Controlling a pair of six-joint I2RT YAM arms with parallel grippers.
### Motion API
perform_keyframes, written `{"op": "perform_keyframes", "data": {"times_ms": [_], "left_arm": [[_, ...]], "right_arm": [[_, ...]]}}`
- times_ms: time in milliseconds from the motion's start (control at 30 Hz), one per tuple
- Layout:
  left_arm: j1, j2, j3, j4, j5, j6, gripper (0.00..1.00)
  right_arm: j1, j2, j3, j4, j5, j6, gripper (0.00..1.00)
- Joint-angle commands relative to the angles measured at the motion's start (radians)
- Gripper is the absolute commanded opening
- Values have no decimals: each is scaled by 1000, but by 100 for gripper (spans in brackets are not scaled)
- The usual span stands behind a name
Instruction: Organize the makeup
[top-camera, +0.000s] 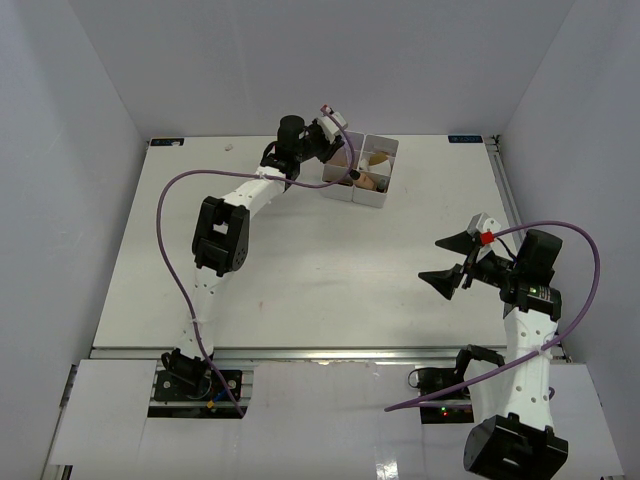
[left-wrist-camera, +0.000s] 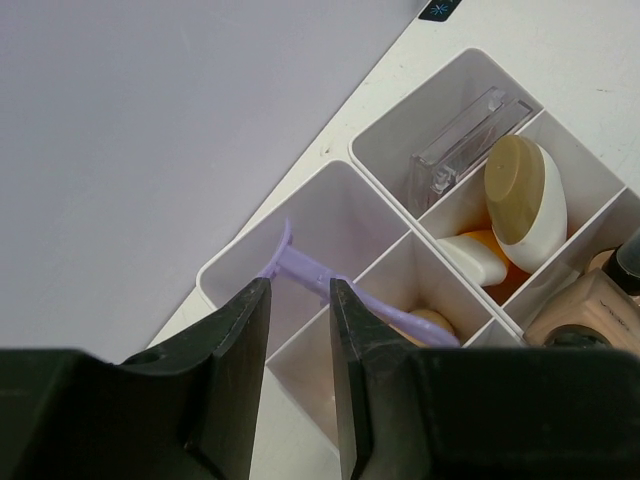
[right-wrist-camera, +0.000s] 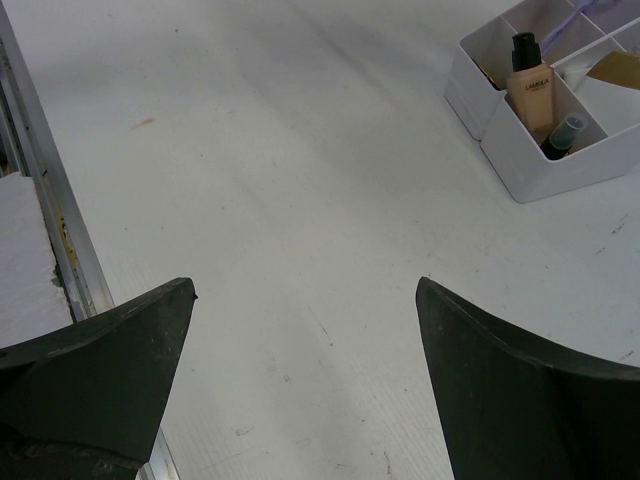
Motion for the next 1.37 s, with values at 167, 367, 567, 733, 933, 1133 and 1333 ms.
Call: {"op": "perform_keyframes", "data": {"times_ms": [167, 367, 567, 733, 933, 1133, 1333], "left_arm": [[1, -113, -3, 9, -16, -45, 45], [2, -284, -122, -5, -75, -169, 60], [4, -646, -524, 45, -71, -374, 98], [4, -949, -835, -26, 20, -566, 98], [8, -1440, -1236, -168, 13, -604, 98], [16, -1782, -1397, -329, -81, -600, 98], [16, -1848, -1460, -350, -86, -610, 98]], "right_arm": [[-13, -15, -3, 19, -20, -15, 98], [-22, -28, -10, 35, -9, 7, 97], [-30, -28, -24, 85, 34, 80, 93], [-31, 41, 2, 104, 168, 178, 90], [-34, 121, 136, -68, 391, 207, 90], [-41, 41, 133, -52, 554, 242, 90], [-41, 8, 101, -29, 622, 291, 90]]}}
